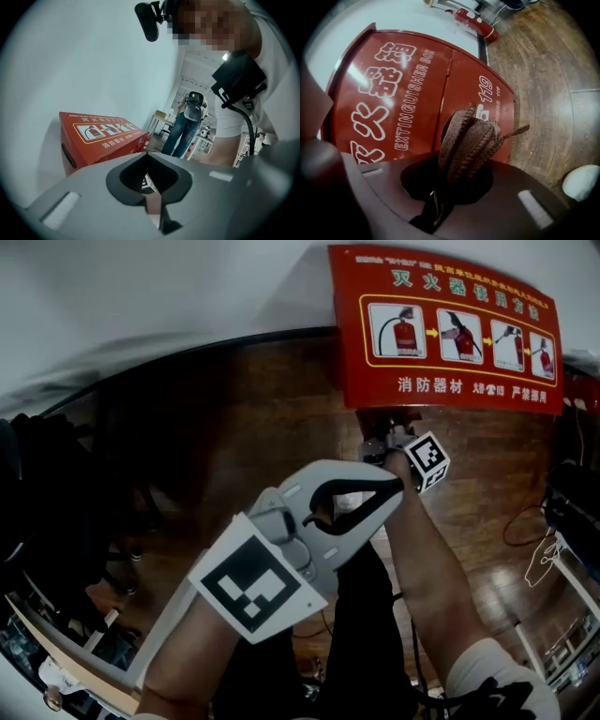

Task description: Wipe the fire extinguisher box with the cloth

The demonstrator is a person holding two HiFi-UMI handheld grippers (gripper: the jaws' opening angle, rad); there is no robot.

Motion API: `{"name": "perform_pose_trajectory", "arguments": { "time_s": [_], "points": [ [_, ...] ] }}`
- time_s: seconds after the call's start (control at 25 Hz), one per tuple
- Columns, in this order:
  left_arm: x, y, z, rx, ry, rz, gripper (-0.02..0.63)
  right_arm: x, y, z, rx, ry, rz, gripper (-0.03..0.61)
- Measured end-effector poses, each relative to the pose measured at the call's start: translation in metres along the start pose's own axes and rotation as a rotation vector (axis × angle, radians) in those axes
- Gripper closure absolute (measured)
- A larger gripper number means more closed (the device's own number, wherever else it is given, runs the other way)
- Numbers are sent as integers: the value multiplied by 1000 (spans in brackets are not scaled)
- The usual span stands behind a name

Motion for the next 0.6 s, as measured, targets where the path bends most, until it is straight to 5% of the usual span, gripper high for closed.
{"name": "perform_pose_trajectory", "arguments": {
  "time_s": [0.6],
  "points": [
    [-45,58,-2,45,-30,-17,615,120,15,61,-160,139,-201,532]
  ]
}}
Point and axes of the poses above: the fingertips, and each gripper's own axes: z forward along the fingers, x to its right, y out of its underside, the point moved 4 cm from there along -z, backward along the fingers, and after that the axes turned 4 degrees about -z, right-handed, at the moved point
